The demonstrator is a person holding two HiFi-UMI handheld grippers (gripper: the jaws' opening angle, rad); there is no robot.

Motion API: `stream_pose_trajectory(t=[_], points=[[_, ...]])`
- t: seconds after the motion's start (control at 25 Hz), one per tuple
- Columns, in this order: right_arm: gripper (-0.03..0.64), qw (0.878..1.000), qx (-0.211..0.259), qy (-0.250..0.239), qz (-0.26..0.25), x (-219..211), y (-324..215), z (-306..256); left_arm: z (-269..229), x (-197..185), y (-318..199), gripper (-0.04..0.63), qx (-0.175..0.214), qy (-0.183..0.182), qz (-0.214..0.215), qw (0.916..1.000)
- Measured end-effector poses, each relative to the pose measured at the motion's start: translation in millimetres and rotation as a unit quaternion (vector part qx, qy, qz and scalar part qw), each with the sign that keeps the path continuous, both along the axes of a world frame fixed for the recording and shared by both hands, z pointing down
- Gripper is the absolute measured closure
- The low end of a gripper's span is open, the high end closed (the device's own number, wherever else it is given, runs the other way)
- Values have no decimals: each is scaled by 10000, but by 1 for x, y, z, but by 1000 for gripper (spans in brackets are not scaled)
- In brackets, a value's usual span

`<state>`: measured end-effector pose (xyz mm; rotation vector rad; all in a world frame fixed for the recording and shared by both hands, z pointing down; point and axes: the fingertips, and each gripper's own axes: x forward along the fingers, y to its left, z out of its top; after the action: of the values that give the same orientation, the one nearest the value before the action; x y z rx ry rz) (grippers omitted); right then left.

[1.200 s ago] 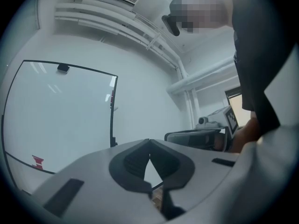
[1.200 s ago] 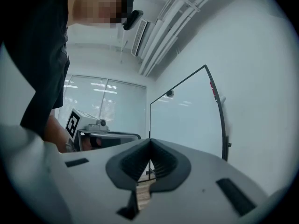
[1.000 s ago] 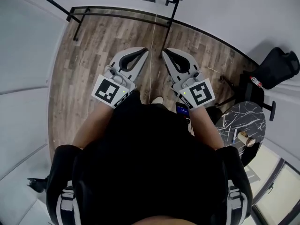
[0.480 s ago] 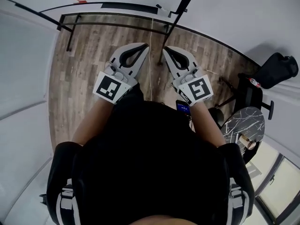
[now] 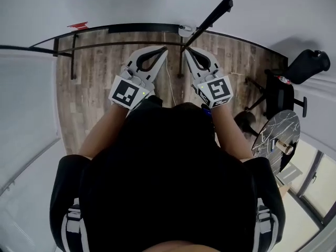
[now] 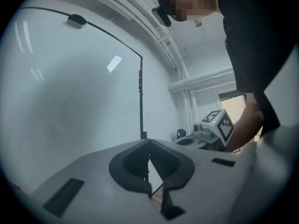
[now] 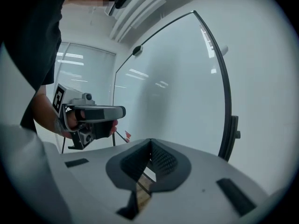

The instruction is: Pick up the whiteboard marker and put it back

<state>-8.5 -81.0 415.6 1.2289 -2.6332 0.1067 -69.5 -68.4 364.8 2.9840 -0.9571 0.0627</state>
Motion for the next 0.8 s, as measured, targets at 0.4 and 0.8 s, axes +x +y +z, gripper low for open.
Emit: stream_pose_trajectory(t=[0.4,0.8], points=[[587,9992,-118,353,147,11,-70,51,38,8,-66,592,-206,65,-359,9991],[491,9922,-3,1240,123,15,-114,110,68,20,-80,592,-495,168,-659,9965]])
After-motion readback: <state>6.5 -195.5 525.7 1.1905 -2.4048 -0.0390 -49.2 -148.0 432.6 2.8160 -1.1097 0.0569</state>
